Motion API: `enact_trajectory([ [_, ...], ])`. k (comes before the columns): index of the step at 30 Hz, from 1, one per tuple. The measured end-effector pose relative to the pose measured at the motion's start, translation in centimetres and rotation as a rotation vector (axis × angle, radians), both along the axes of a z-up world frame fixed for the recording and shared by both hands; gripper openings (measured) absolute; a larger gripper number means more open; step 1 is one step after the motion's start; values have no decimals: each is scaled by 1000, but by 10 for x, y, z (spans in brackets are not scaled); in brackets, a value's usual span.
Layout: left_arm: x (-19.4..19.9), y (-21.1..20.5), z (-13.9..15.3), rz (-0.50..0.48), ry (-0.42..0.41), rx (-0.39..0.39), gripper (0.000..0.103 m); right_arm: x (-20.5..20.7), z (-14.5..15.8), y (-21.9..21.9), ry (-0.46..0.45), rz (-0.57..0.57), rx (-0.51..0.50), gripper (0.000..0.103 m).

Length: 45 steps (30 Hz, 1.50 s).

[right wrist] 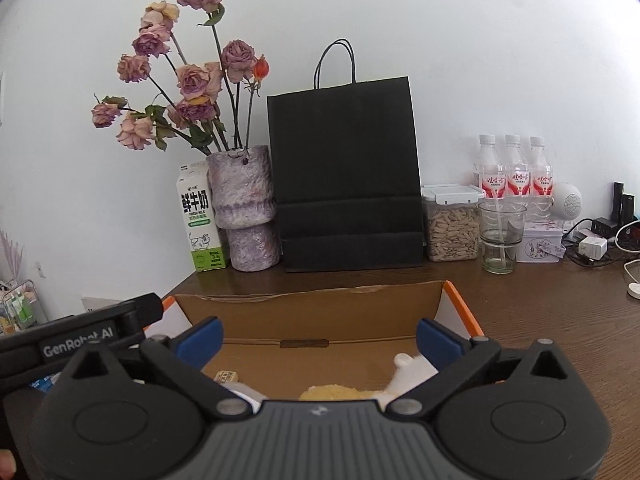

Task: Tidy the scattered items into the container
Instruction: 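Withdraw both tools from the box toward the remaining items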

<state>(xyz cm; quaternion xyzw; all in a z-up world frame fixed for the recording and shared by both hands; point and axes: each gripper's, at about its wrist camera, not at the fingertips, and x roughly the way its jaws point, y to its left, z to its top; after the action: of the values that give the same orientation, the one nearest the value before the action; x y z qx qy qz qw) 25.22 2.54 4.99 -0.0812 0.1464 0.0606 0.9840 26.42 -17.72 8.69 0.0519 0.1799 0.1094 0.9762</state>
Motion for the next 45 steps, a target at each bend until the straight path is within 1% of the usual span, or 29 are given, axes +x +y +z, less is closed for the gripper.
enact_trajectory([
  [7,-4,-2,-1,-6,-12,3,103,-9,5,-1,-29,-14,2,103],
  [18,-10,-3,-4,4,-26,1,103,-18,4,2,-30,-2,-9,103],
  [25,-17,-3,5,-3,-58,0,103,-30,15,4,-74,12,-22,103],
  [35,-33,-3,17,-22,-65,-2,103,-56,39,3,-133,30,-39,103],
  [39,-41,-2,19,-27,-59,-6,103,-67,42,1,-134,37,-60,103],
  [45,-58,1,22,-30,-55,2,103,-85,38,-4,-125,41,-90,103],
])
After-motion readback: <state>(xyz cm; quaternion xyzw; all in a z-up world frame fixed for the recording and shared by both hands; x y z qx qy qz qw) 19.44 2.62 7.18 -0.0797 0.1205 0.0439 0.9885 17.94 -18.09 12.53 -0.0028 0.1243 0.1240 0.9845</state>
